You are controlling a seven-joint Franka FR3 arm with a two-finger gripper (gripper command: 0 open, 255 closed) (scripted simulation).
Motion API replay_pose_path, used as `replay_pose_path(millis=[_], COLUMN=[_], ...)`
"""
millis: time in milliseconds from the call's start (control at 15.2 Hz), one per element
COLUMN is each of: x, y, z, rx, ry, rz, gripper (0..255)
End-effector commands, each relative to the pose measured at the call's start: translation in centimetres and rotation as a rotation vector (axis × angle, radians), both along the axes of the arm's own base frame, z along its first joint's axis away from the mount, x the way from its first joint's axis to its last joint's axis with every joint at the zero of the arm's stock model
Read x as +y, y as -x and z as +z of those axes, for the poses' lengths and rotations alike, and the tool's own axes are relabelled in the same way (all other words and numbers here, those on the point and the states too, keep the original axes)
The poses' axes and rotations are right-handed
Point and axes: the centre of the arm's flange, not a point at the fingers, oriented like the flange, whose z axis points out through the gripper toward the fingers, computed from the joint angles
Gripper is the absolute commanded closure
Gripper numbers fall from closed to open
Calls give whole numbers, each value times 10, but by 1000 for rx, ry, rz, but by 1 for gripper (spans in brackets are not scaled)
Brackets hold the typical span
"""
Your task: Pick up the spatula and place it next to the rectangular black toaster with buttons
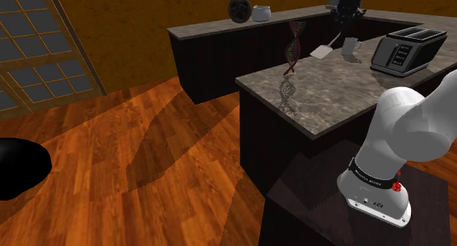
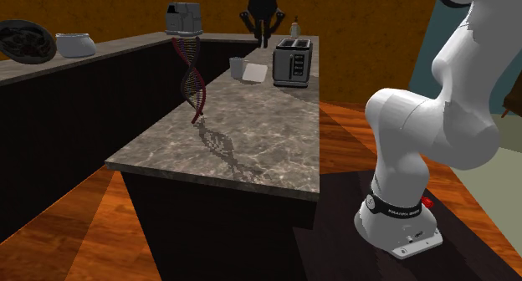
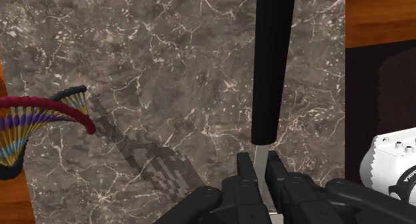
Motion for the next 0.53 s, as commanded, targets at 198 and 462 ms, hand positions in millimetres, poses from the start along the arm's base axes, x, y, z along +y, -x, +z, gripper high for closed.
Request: replay_pose_path(millis=[198,462], x=[-47,-83], y=[51,89], z=[0,0], rx=[0,0], ry=[0,0], rz=[1,1], gripper=[255,255])
